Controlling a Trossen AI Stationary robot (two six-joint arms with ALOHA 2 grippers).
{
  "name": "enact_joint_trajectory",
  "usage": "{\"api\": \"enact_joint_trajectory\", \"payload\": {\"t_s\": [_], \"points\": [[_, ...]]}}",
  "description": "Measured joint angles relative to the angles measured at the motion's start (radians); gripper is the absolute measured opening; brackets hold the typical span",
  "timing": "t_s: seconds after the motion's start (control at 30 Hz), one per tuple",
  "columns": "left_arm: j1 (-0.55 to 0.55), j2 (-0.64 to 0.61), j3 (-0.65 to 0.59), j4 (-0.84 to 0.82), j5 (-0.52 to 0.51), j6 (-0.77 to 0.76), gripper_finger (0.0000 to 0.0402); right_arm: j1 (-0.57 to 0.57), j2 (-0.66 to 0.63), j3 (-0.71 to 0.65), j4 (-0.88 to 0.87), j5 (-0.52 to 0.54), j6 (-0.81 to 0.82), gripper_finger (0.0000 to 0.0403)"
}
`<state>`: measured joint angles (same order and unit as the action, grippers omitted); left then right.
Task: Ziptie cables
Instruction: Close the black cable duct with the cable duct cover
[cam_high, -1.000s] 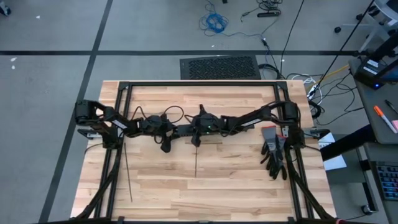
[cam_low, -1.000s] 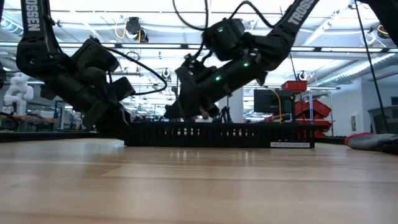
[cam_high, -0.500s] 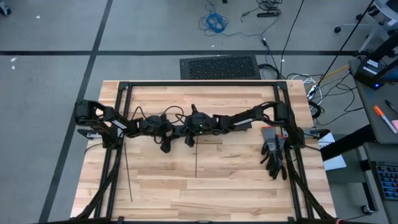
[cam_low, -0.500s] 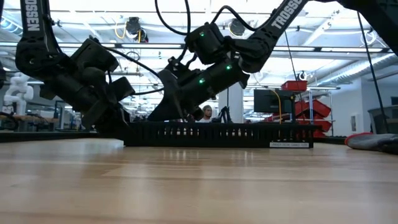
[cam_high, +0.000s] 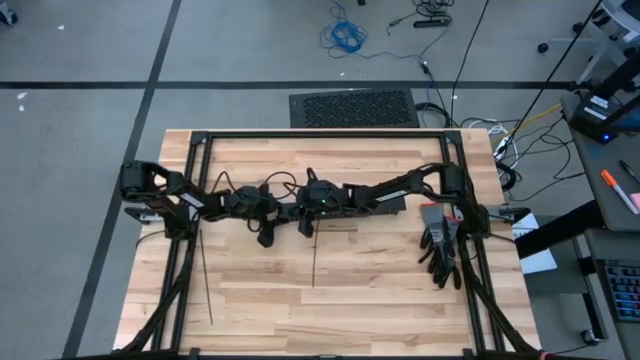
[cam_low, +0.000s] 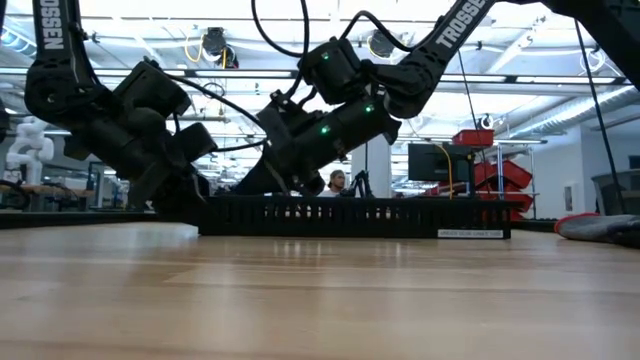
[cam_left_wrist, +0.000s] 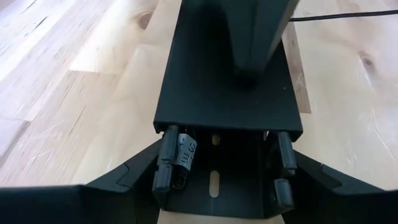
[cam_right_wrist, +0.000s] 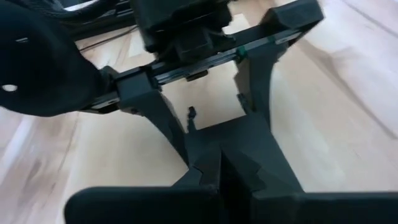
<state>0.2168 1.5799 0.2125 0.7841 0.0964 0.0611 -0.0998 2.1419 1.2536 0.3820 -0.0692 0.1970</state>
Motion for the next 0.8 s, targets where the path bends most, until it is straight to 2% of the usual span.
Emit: {"api": "enact_joint_trajectory", "payload": {"t_s": [0.8], "points": [[-0.014, 0.002, 0.022, -0.004, -0.005, 0.0, 0.0244, -0.008, -0.001, -0.002, 0.034, -0.016, -0.03, 0.0]]}}
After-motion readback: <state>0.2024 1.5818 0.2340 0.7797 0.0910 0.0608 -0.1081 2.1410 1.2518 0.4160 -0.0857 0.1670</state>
